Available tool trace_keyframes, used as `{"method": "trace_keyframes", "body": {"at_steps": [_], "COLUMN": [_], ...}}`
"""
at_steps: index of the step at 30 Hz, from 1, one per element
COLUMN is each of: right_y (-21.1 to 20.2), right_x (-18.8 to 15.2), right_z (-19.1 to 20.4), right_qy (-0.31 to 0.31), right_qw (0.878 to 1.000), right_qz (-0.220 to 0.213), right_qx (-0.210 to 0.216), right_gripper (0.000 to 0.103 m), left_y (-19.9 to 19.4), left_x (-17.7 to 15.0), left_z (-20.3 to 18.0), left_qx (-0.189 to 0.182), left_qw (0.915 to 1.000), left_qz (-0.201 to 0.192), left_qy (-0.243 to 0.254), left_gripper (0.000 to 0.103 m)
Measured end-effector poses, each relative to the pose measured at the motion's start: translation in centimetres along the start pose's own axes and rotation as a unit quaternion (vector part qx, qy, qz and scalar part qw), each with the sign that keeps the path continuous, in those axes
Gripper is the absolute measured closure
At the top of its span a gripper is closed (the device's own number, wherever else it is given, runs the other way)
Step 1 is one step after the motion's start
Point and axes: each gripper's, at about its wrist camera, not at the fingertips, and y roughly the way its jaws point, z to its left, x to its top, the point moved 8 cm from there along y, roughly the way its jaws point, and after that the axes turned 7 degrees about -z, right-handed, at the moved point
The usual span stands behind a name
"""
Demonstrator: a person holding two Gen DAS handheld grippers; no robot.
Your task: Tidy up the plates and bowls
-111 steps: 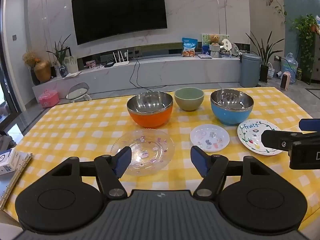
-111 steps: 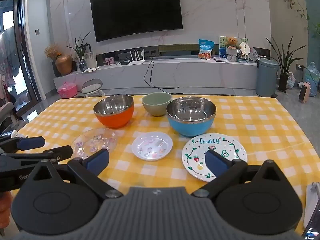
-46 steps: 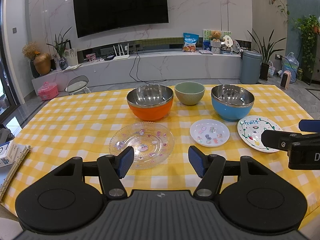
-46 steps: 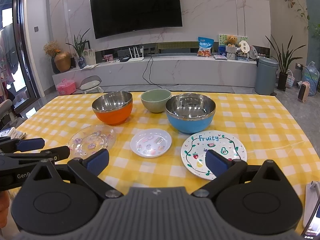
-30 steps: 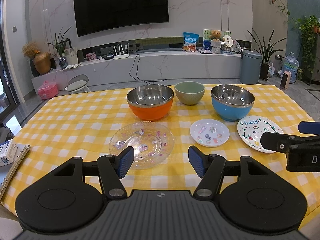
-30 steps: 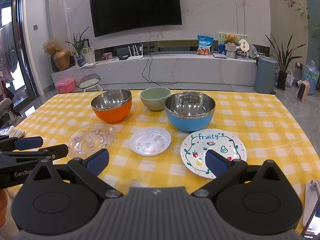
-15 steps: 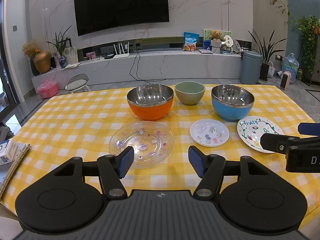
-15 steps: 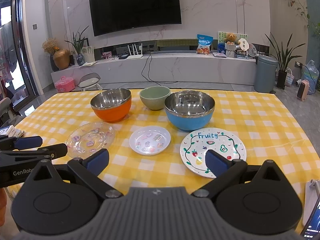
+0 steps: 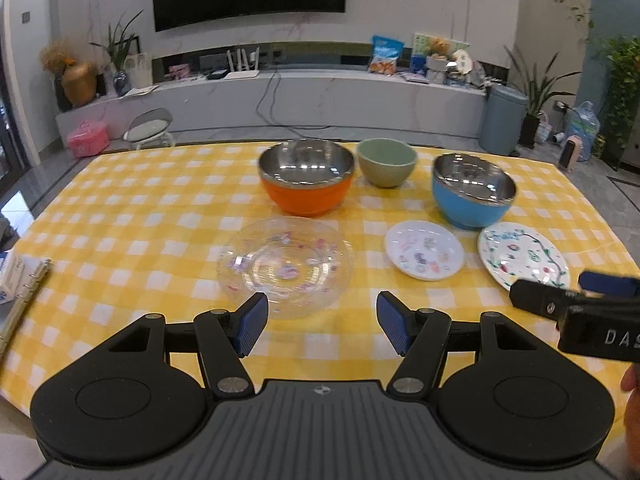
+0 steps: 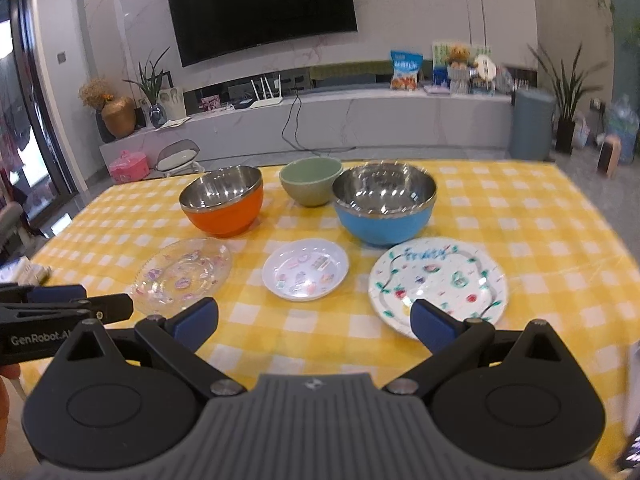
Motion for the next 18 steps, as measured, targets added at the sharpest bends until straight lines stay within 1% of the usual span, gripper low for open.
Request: {"method": "trace_keyframes", "body": {"at_steps": [2,3,4,6,8,10,12,14,15,18], "right_y": [1.0,1.6,2.2,3.1,3.9,4.4,5.0,5.8,6.4,8.1], "right_x": [-0.4,-0.7,-1.0,-1.4,-1.6,-1.5,-1.4,-1.3,-1.3,-1.3], "right_z": [0.3,0.6,0.9,1.7,2.8,3.8,4.9,5.6,6.0,6.6], "right_qy": [0.02,0.027,0.03,0.026,0.01,-0.011,-0.02,-0.009,0.0,0.026], "right_qw": [1.0,0.999,0.999,0.999,0.999,0.999,0.999,0.998,0.998,0.997], "right_qz": [0.012,0.018,0.025,0.035,0.031,0.019,0.003,0.001,0.005,0.016], "right_qx": [0.007,0.009,0.011,0.013,0.018,0.025,0.04,0.056,0.061,0.077], "right_gripper": [0.008,0.015,0.019,0.021,0.026,0.028,0.032,0.035,0.036,0.045], "left_y": [0.3,0.3,0.5,0.8,1.3,2.2,3.1,4.2,4.8,6.6], "left_x": [0.6,0.9,1.2,2.0,3.0,3.9,4.7,5.2,5.4,5.5], "left_z": [0.7,1.0,1.5,2.2,3.2,4.1,4.9,5.9,6.4,7.8], "left_qx": [0.001,0.002,0.005,0.007,0.007,0.005,0.005,0.004,-0.002,-0.014], "left_qw": [1.0,0.9999,0.9999,0.9996,0.9995,0.9992,0.9988,0.9987,0.9988,0.9986], "left_qz": [0.007,0.008,0.01,0.013,0.015,0.019,0.021,0.025,0.028,0.045], "left_qy": [0.004,0.008,0.013,0.023,0.028,0.036,0.044,0.043,0.039,0.025], "left_gripper": [0.03,0.033,0.034,0.039,0.041,0.045,0.051,0.054,0.054,0.054]}}
